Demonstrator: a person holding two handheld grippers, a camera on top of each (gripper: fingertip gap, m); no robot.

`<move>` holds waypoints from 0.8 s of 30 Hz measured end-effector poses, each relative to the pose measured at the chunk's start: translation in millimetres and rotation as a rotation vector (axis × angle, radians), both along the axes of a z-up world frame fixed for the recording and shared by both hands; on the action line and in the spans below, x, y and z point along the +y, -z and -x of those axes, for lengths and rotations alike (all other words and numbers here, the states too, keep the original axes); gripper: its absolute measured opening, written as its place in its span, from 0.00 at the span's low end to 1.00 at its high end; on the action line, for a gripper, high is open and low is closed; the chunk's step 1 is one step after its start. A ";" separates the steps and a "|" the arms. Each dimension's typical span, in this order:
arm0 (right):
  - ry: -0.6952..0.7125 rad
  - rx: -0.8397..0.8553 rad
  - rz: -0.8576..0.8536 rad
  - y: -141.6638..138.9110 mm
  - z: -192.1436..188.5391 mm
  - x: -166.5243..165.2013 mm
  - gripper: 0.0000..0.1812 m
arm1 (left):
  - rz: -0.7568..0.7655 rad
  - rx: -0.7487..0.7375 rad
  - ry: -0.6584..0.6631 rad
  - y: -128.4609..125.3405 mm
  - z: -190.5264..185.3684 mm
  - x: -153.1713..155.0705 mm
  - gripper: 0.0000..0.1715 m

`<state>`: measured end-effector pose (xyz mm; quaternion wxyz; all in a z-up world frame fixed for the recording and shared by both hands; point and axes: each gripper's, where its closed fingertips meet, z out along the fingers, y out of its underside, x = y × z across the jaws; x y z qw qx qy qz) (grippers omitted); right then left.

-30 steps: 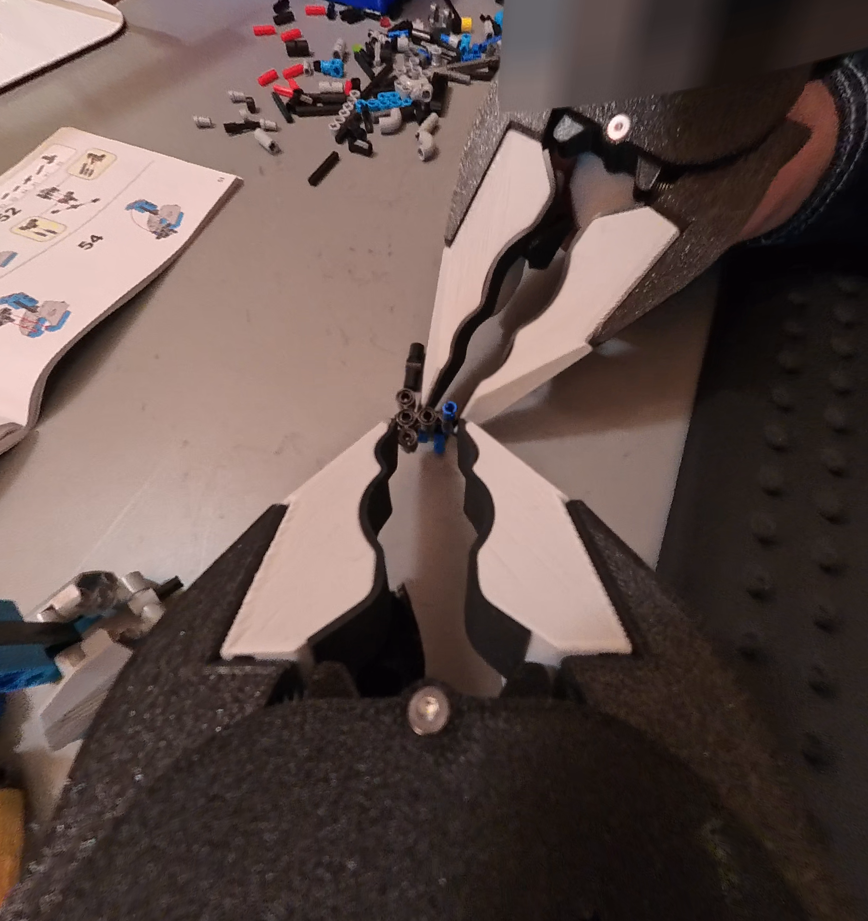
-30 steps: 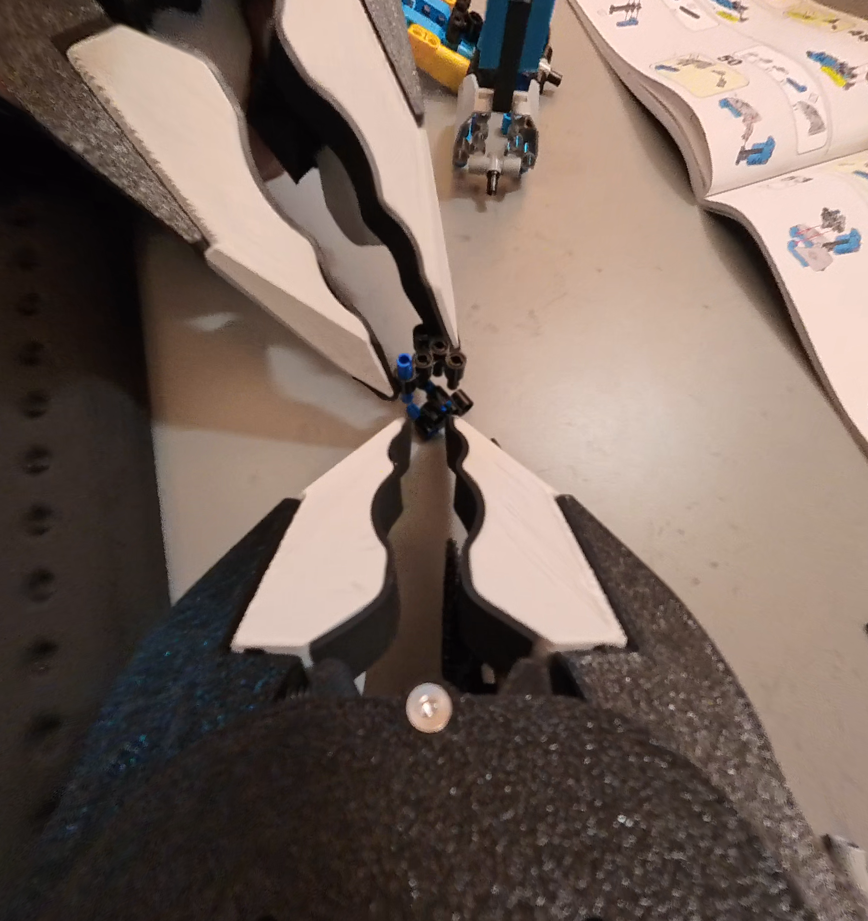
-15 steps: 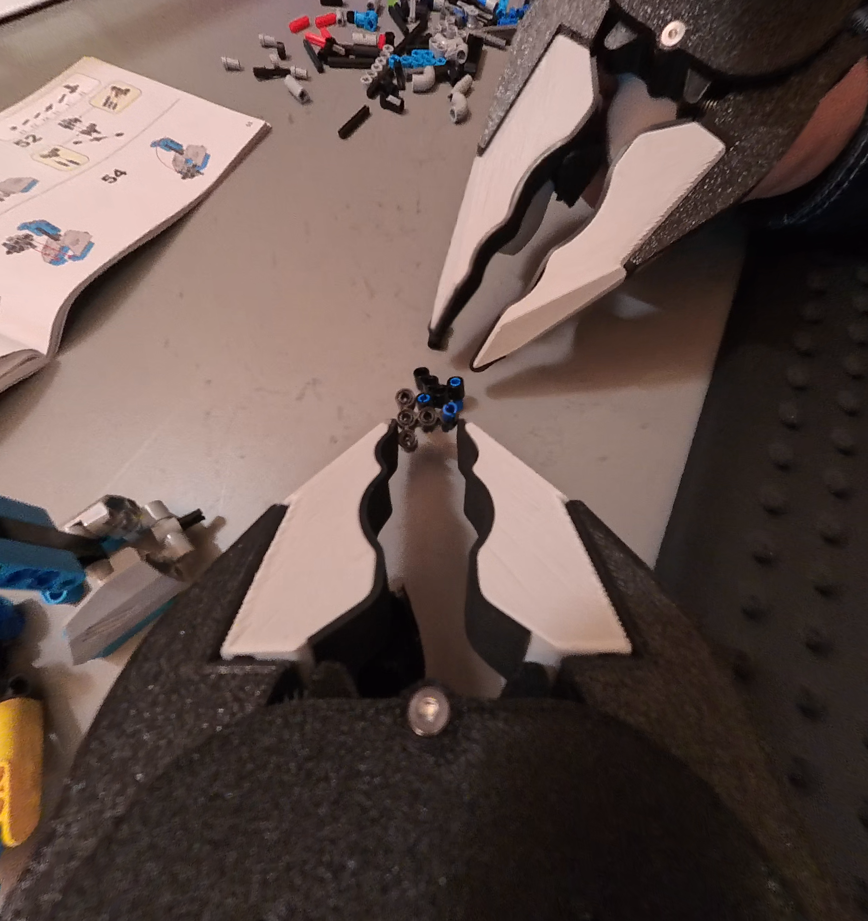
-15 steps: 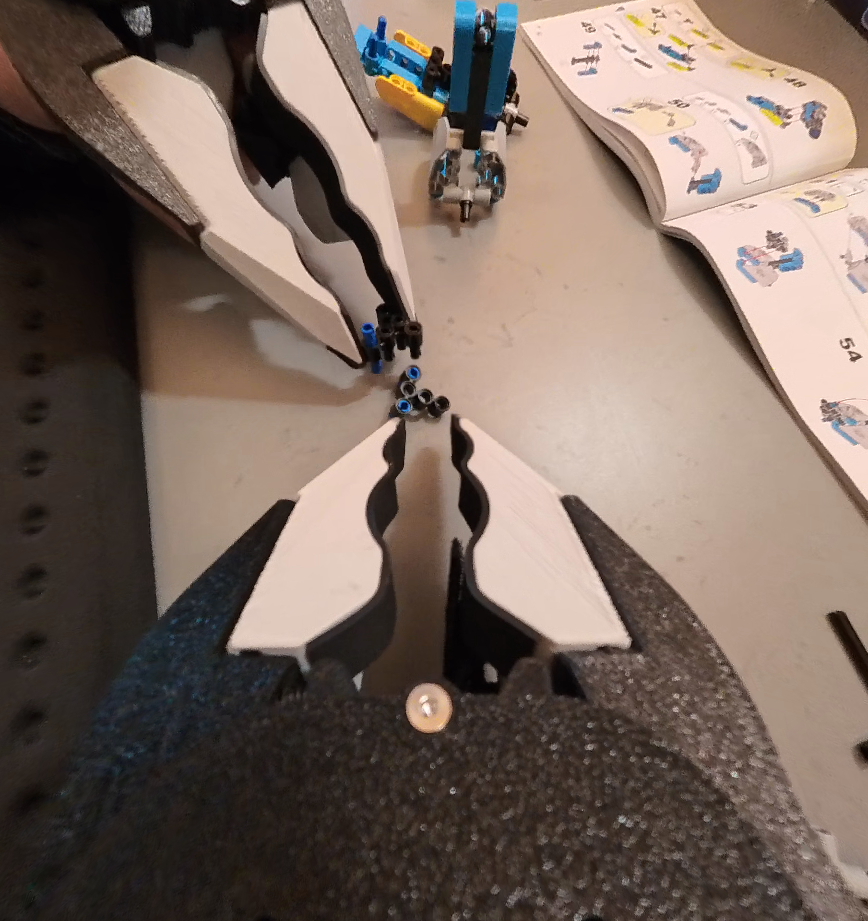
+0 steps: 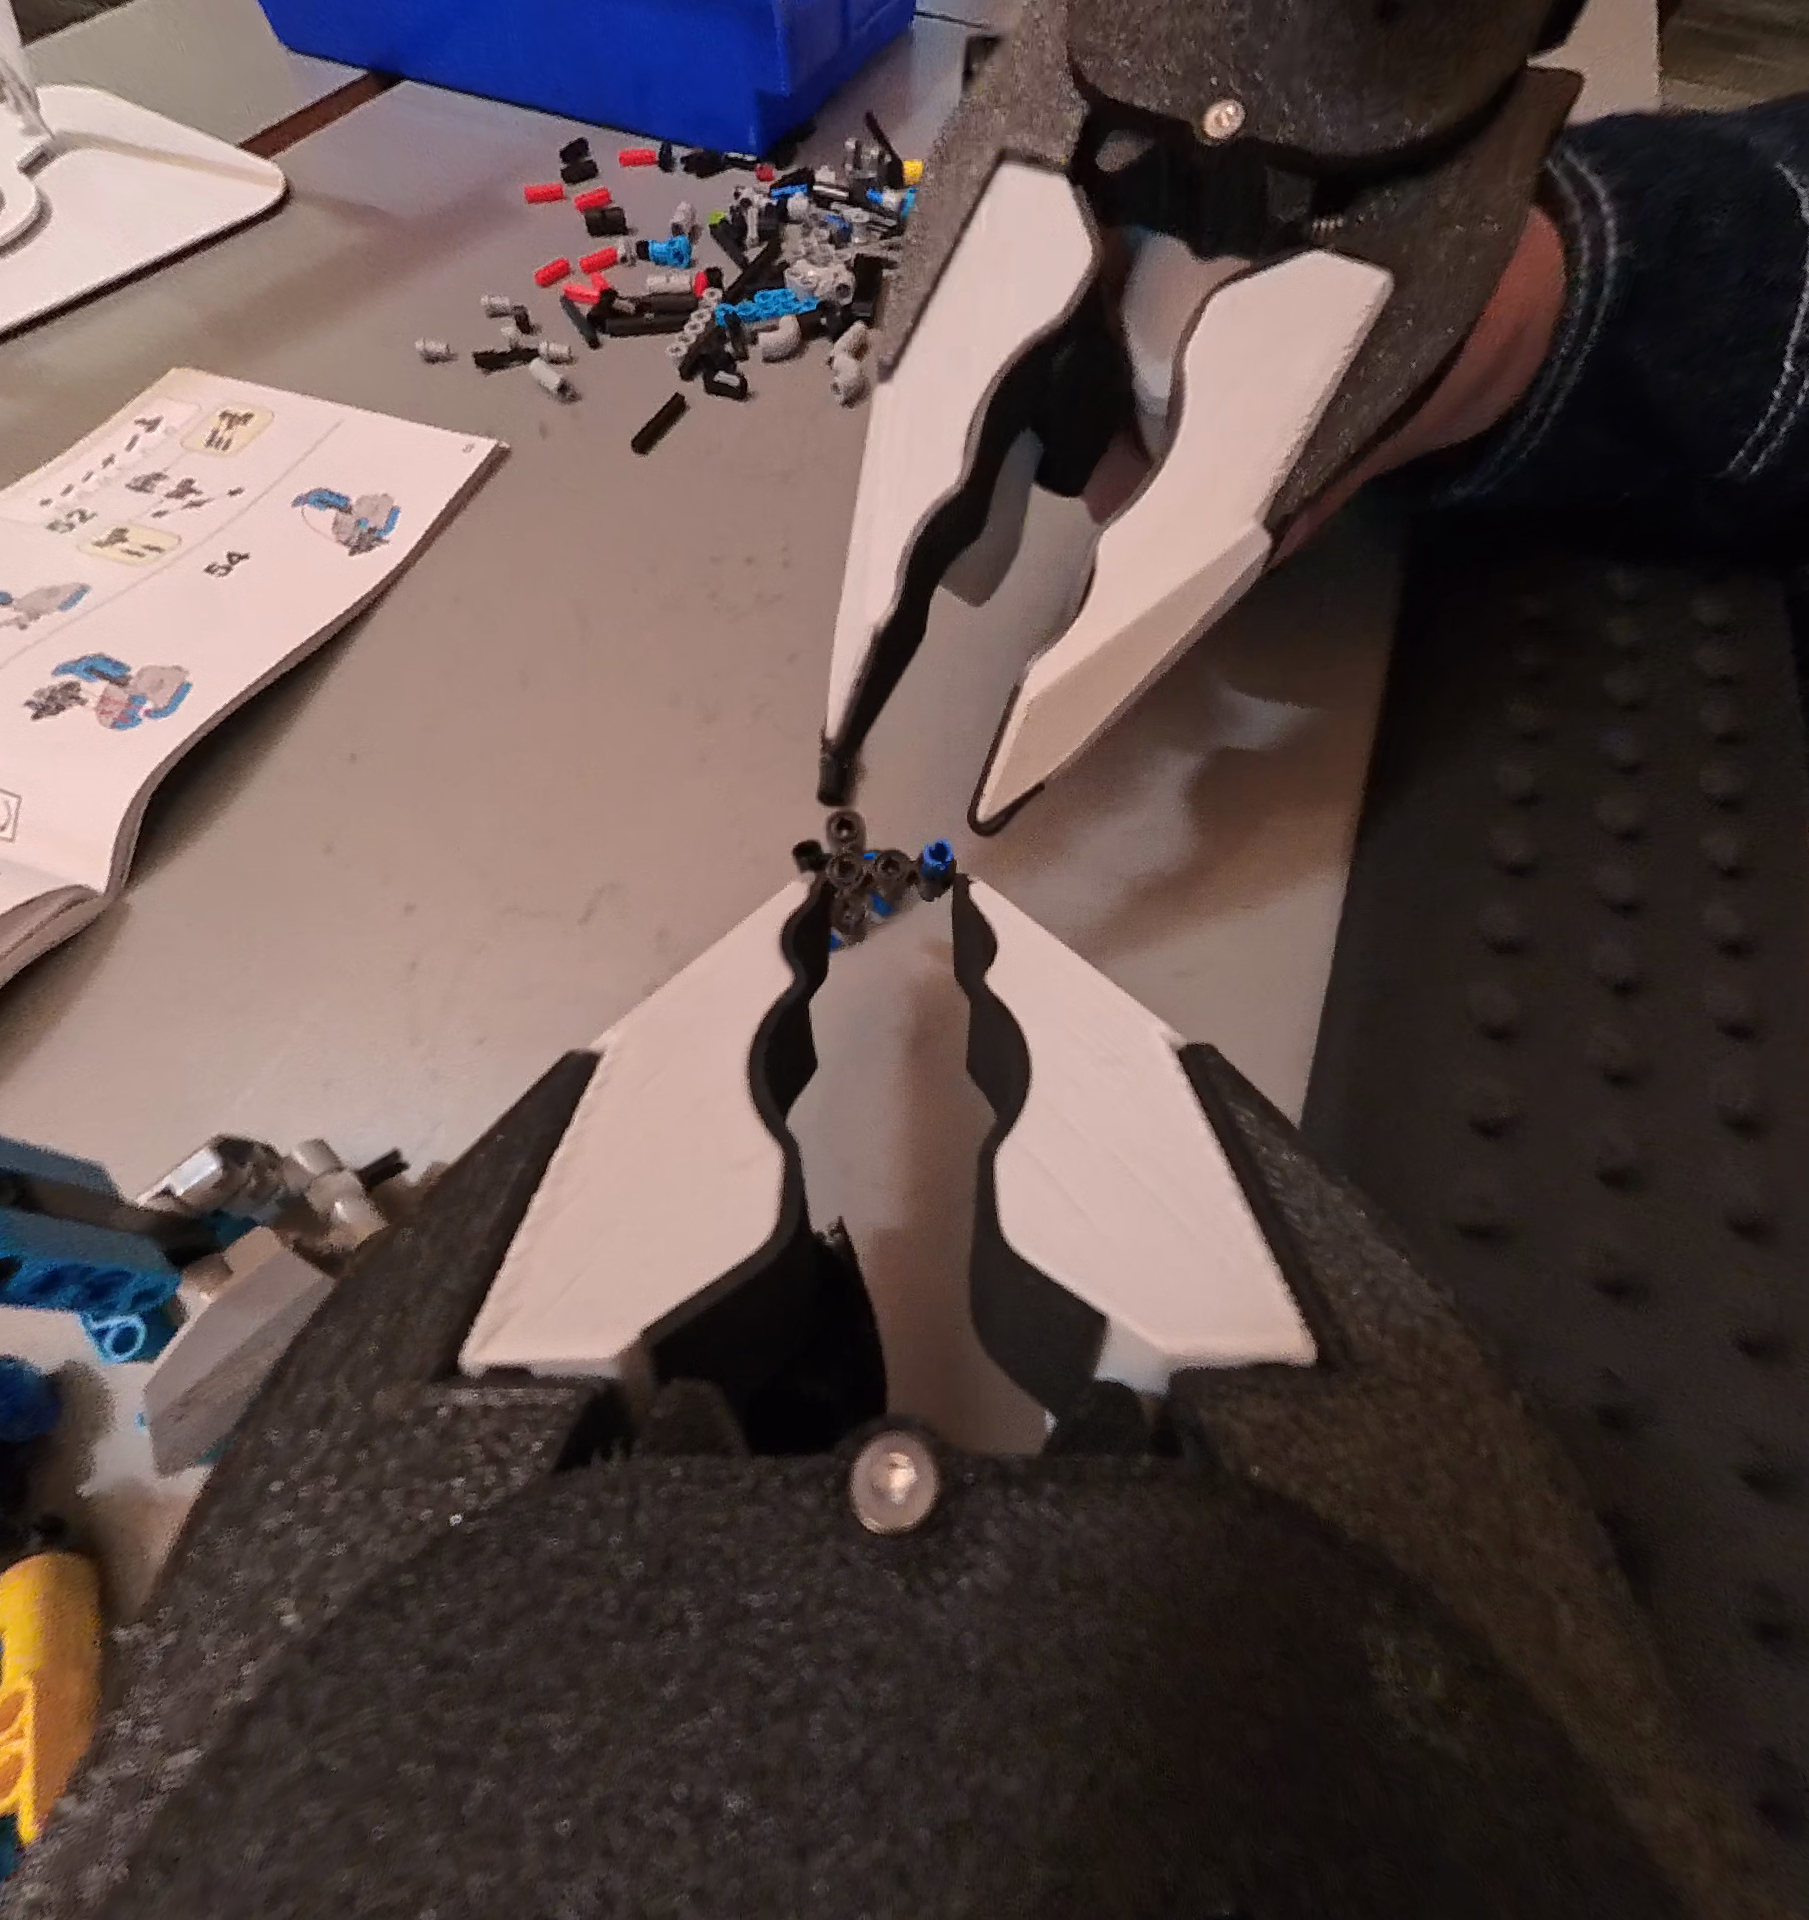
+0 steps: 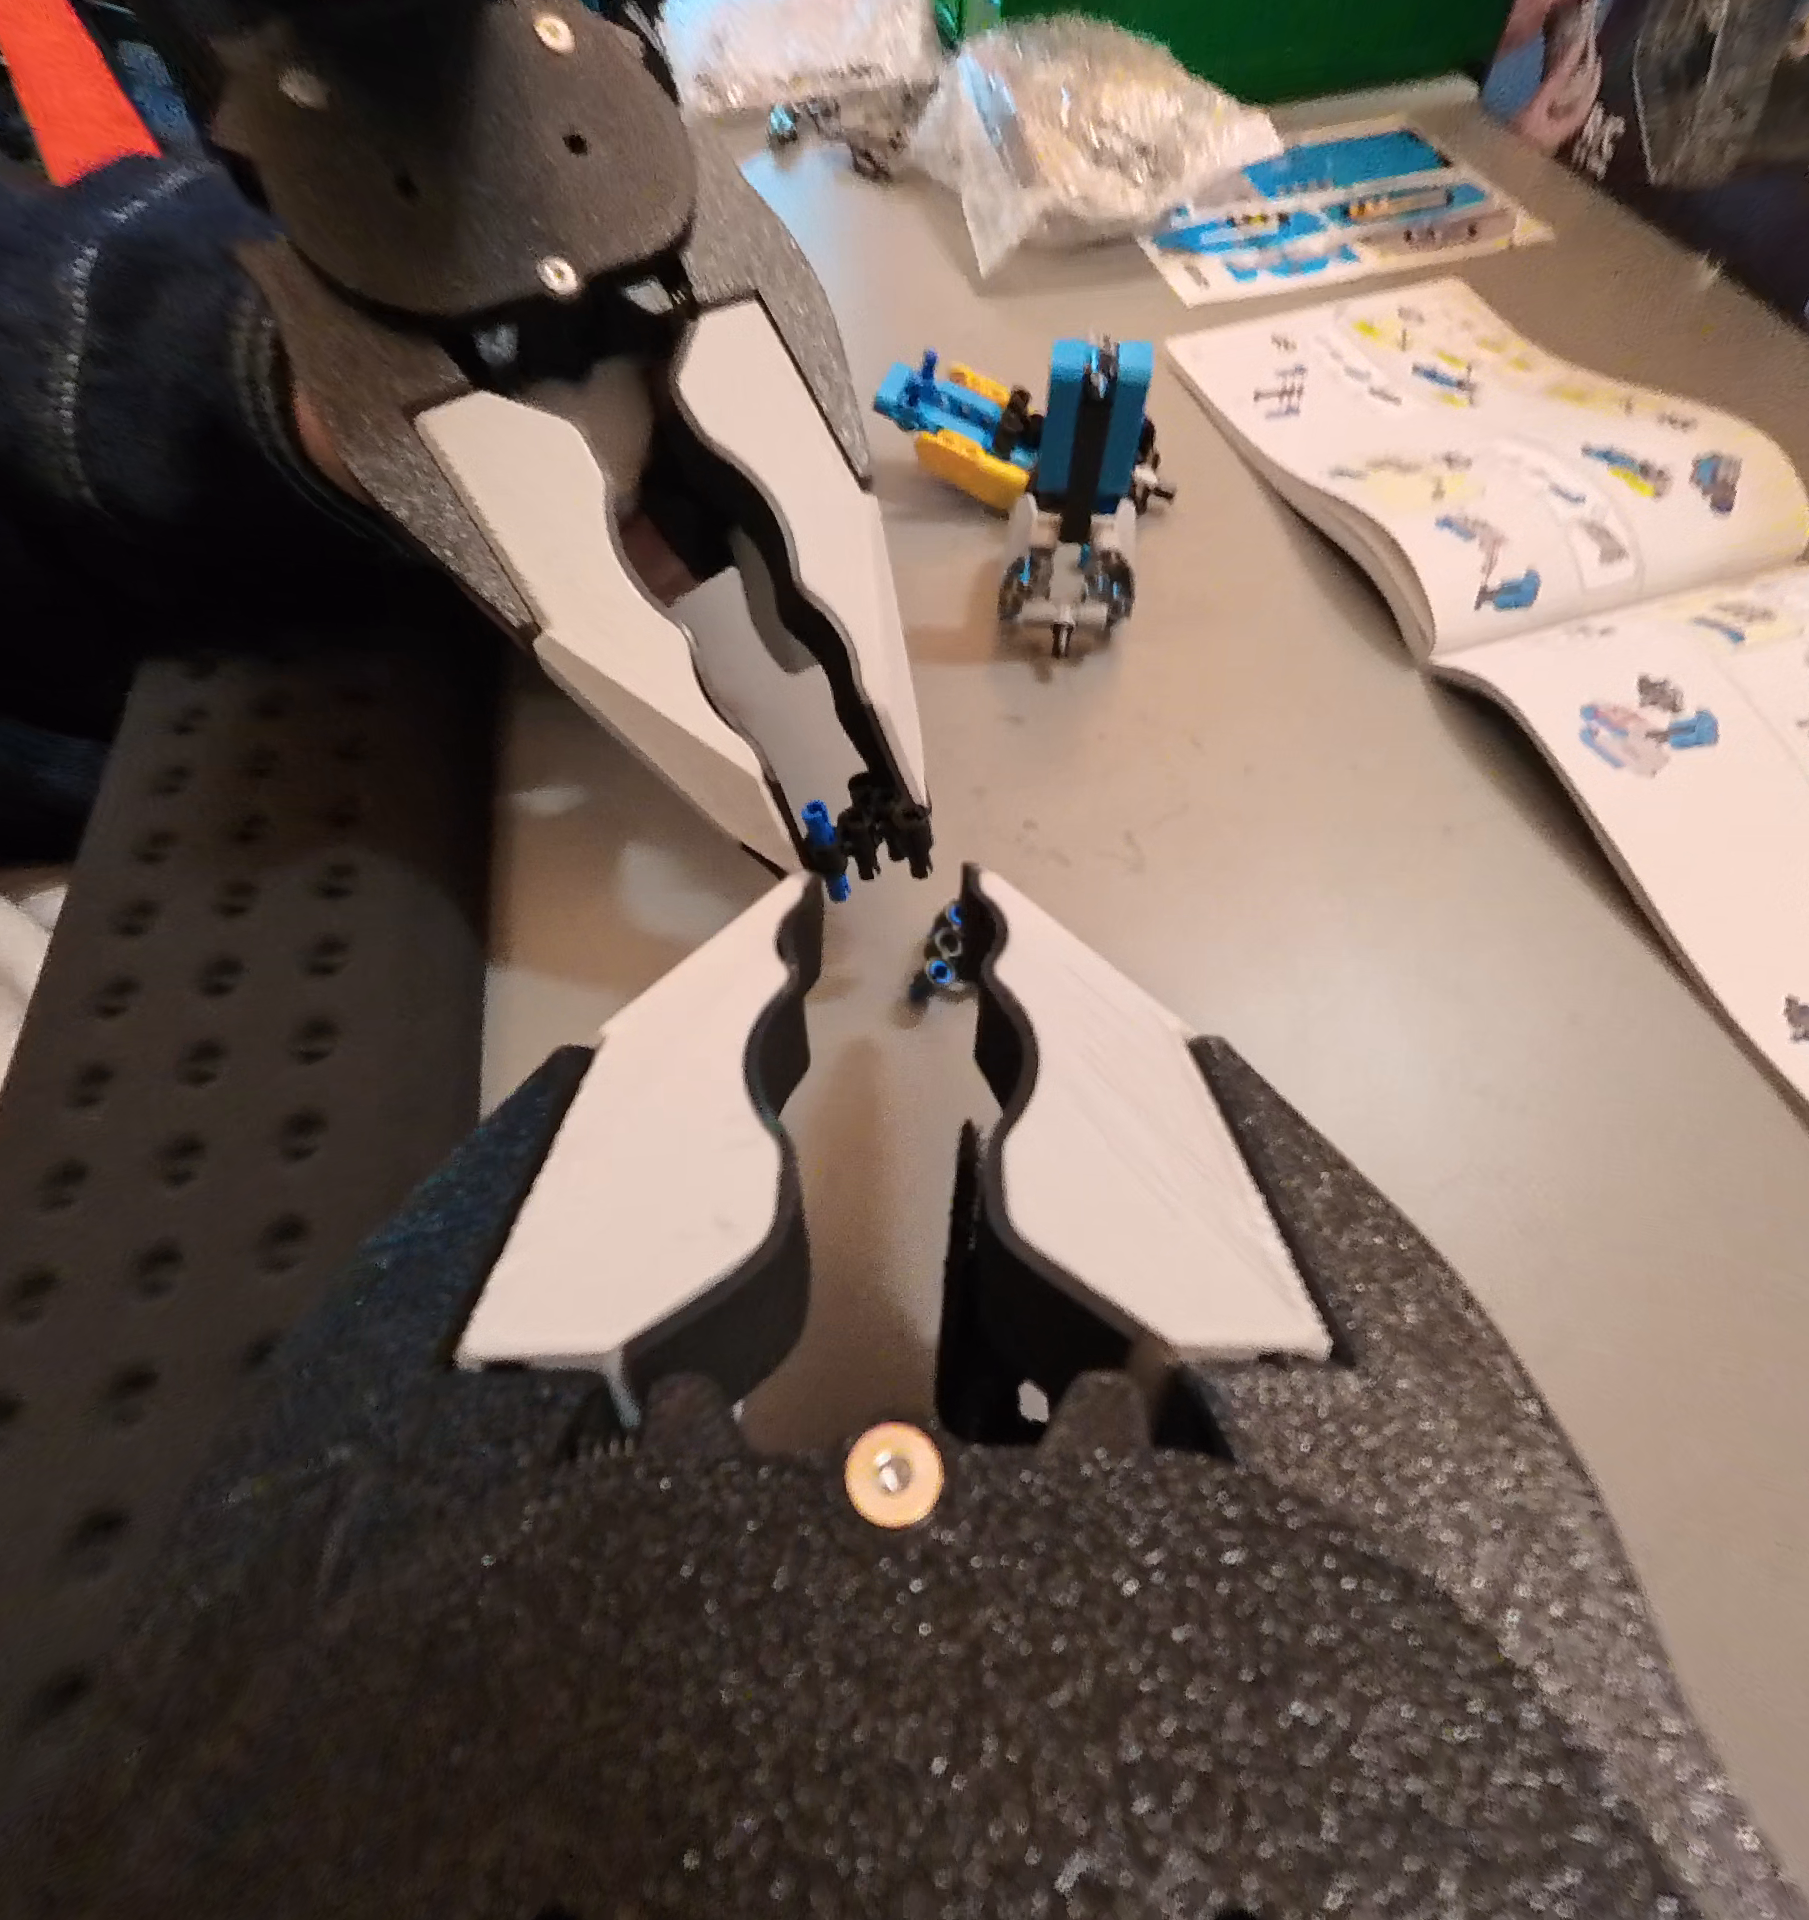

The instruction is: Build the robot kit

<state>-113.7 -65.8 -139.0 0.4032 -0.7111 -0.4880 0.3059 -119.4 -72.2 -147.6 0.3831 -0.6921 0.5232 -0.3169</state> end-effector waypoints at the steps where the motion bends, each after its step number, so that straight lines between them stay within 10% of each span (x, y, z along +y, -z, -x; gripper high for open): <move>1: -0.018 0.007 -0.021 -1.8 0.5 -1.4 0.14 | -0.011 0.001 0.013 -0.4 -1.2 -2.1 0.13; 24: -0.245 0.113 0.015 -20.0 0.5 -37.4 0.09 | 0.088 -0.159 0.205 -26.9 -9.8 -40.3 0.13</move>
